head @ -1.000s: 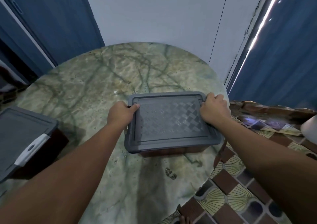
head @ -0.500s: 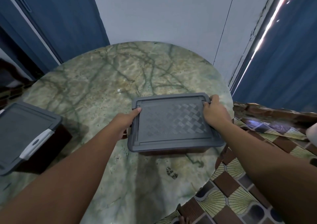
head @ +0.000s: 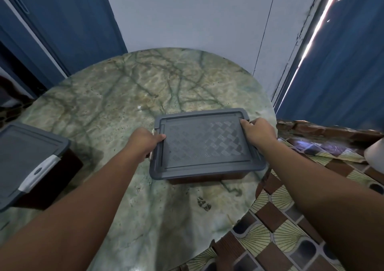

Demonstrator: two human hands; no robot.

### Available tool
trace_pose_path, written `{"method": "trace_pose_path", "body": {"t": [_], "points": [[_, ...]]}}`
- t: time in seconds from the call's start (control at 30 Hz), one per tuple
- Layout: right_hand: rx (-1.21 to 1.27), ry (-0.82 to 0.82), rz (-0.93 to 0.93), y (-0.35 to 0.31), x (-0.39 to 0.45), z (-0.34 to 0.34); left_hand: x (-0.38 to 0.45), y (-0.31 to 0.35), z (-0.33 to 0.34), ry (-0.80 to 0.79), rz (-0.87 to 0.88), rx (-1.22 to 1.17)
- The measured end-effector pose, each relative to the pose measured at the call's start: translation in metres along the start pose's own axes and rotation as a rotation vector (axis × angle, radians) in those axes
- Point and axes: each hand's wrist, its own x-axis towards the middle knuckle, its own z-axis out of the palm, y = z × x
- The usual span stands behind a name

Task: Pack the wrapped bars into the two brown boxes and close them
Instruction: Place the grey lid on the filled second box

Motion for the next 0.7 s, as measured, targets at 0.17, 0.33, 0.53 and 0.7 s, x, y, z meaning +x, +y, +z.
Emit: {"method": "trace_pose_path", "body": {"t": [0.17, 0.33, 0.53, 0.7], "points": [[-0.038, 0.027, -0.002, 0.001, 0.002, 0.003, -0.004, 0.010, -0.018, -0.170, -0.221, -0.240], [-0.028, 0.022, 0.005, 0.002, 0.002, 0.003, 0.005, -0.001, -0.026, -0.247, -0.282, -0.301], [-0.030, 0.001, 0.003, 0.001, -0.004, 0.000, 0.010, 0.010, -0.028, -0.270, -0.271, -0.152], [-0.011, -0.036, 0.047, 0.014, -0.012, -0.009, 0.010, 0.020, -0.030, -0.300, -0.281, -0.075]]}}
